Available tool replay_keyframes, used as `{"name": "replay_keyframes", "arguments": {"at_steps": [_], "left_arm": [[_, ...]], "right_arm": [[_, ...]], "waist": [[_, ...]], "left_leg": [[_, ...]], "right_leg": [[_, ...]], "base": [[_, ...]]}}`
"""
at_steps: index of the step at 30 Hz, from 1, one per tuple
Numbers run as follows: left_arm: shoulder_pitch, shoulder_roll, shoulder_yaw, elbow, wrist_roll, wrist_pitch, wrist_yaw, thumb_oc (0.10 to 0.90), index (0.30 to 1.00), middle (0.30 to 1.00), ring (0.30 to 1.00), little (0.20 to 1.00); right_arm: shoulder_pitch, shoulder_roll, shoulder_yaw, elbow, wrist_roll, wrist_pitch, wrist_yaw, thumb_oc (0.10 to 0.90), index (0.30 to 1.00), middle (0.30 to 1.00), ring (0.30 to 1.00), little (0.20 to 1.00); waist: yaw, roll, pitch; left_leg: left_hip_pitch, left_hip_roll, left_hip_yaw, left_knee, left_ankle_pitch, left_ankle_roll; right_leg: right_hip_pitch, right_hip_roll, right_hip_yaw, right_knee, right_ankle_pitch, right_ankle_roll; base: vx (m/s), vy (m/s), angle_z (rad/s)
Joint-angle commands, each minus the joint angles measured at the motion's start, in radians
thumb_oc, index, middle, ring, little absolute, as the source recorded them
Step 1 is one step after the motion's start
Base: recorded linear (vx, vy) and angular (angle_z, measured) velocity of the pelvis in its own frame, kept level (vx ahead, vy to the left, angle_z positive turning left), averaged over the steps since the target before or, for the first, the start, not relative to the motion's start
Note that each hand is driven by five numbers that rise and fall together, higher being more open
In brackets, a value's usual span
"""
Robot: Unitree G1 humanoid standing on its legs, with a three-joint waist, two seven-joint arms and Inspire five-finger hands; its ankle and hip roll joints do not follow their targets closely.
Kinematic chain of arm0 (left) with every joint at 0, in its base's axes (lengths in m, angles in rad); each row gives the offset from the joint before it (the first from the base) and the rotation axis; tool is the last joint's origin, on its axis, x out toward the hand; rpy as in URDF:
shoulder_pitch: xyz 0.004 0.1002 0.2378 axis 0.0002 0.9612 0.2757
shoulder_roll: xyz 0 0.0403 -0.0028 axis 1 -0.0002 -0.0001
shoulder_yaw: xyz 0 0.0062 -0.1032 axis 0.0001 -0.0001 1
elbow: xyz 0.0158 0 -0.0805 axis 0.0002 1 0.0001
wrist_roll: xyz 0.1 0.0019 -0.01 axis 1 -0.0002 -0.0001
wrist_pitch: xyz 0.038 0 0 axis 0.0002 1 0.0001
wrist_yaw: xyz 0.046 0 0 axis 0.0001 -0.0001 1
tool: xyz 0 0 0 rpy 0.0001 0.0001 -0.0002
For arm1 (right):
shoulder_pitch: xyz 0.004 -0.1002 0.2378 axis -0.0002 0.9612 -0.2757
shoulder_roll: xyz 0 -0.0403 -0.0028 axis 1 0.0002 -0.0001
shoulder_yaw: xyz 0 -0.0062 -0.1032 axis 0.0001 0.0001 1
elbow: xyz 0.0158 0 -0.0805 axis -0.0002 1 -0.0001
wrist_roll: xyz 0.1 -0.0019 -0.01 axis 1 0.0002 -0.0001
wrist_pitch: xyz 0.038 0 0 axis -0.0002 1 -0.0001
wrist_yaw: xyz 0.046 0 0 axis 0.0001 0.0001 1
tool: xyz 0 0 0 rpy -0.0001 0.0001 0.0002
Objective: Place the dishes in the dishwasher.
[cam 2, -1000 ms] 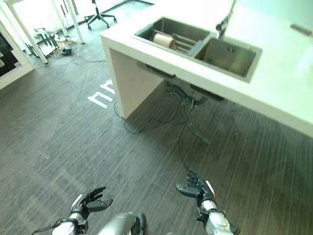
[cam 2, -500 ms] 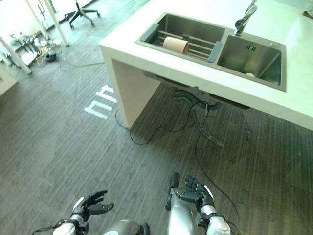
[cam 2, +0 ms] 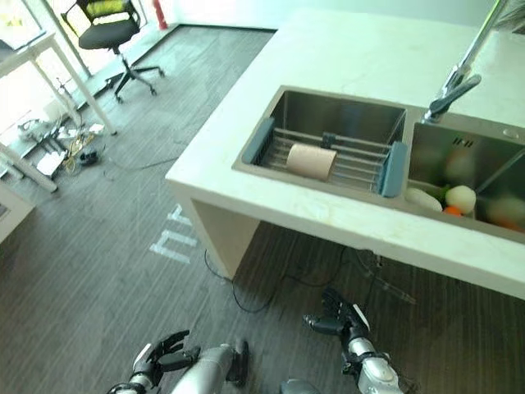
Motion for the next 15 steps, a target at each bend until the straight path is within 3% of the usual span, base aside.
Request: {"name": "replay_keyframes", "arguments": {"at_steps": [1,3,6,15], "left_arm": [[0.035,0.020,0.020,0.005,0.039,-0.056,0.037,0.800,0.900,0.900,0.900,0.900],[0.043,0.026,0.025,0.023,0.057,-0.052,0.040,0.800,0.900,0.900,0.900,0.900],[0.040,0.017,0.020,0.100,0.019,-0.067,0.072,0.800,0.900,0.900,0.900,0.900],[-0.030,0.027,-0.003,0.174,-0.020,-0.123,0.110,0.800,0.900,0.900,0.900,0.900]], "right_arm": [[-0.015,-0.048,-0.003,-0.069,-0.023,-0.065,-0.009,0.800,0.900,0.900,0.900,0.900],[-0.027,-0.043,-0.001,-0.061,-0.020,-0.054,-0.030,0.800,0.900,0.900,0.900,0.900],[-0.034,-0.030,-0.009,-0.011,-0.028,-0.050,-0.028,0.800,0.900,0.900,0.900,0.900],[-0.084,0.000,-0.027,0.249,-0.044,-0.111,-0.029,0.800,0.900,0.900,0.900,0.900]], "waist": [[0.046,0.003,0.037],[0.047,0.007,0.017],[0.038,0.022,0.008],[0.032,0.043,-0.007]], "left_leg": [[0.014,-0.045,0.079,0.194,0.027,0.050],[0.037,-0.034,0.113,0.194,-0.054,0.087],[0.080,-0.038,0.076,0.194,-0.118,0.115],[0.099,-0.053,0.036,0.194,-0.180,0.148]], "right_leg": [[-0.079,0.073,-0.080,0.022,0.026,0.032],[-0.075,0.069,-0.090,0.022,0.010,0.038],[-0.052,0.084,-0.081,0.022,-0.008,0.041],[-0.105,0.090,-0.094,0.022,0.000,0.047]], "base": [[0.11,0.028,-0.95],[0.16,0.106,-1.41],[0.25,0.158,-0.23],[0.03,0.068,-0.13]]}}
